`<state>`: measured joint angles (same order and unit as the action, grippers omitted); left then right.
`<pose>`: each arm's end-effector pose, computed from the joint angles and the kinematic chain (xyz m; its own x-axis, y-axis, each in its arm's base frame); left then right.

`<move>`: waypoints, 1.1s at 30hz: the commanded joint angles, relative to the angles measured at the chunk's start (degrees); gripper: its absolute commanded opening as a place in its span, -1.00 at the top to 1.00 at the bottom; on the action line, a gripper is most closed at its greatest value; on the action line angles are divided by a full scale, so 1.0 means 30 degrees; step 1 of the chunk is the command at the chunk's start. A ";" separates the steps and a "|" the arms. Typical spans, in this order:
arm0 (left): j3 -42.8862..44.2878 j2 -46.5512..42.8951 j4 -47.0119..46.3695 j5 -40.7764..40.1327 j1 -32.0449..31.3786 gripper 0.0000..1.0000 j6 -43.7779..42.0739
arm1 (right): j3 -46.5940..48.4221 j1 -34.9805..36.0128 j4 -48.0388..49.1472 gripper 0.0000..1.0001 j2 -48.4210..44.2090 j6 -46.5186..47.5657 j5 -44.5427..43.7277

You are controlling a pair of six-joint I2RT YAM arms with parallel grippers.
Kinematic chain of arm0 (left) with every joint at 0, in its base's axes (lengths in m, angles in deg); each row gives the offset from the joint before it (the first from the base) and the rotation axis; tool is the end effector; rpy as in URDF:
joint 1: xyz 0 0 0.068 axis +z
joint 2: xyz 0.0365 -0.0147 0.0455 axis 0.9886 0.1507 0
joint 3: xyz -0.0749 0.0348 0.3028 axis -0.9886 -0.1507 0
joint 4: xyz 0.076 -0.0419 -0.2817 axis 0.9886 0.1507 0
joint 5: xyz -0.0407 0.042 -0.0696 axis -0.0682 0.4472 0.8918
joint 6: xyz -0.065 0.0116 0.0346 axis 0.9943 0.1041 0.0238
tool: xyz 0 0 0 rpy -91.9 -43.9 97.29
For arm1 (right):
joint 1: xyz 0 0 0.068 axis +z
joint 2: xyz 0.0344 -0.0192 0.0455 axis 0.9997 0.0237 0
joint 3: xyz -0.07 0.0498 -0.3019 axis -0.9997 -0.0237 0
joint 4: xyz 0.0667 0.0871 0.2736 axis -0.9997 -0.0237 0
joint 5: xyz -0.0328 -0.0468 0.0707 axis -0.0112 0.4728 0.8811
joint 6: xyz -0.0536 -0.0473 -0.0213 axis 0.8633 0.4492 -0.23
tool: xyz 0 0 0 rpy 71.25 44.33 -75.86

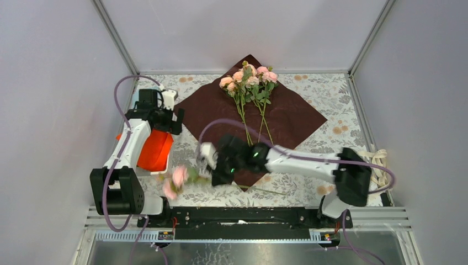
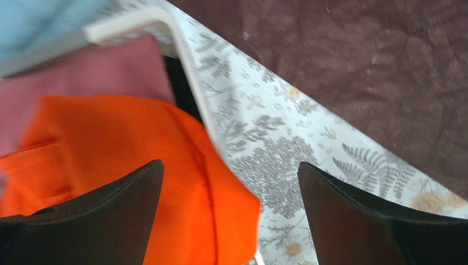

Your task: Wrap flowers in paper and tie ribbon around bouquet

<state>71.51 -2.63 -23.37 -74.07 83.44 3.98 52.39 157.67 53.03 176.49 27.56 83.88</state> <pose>0.3225 -0.0021 0.2764 -0.7718 0.2280 -0.5936 0.3038 0.9523 -0.0293 0.1289 0.4045 0.2459 -0.0972 -0.6372 -0.7646 -0.9876 -0.0332 0.1532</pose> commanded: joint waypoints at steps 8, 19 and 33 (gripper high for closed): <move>0.3877 0.0410 -0.0275 -0.1191 0.0913 -0.97 -0.0042 | -0.0542 -1.1452 0.6725 1.00 -0.3517 -1.2522 -0.4868; 0.3704 0.1777 0.0408 -0.0982 -0.2224 -0.98 0.0098 | 0.7892 -1.4422 0.6068 -0.01 0.7296 -1.2326 -0.9528; 0.3315 0.5830 0.1418 -0.0429 -0.4005 -0.95 -0.1057 | 0.4070 -1.5600 -0.3019 -0.38 0.1720 -0.5537 -0.4388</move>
<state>82.52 12.97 -21.05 -76.87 72.58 2.97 72.28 110.09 51.44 191.33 2.28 60.21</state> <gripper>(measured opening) 0.980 0.709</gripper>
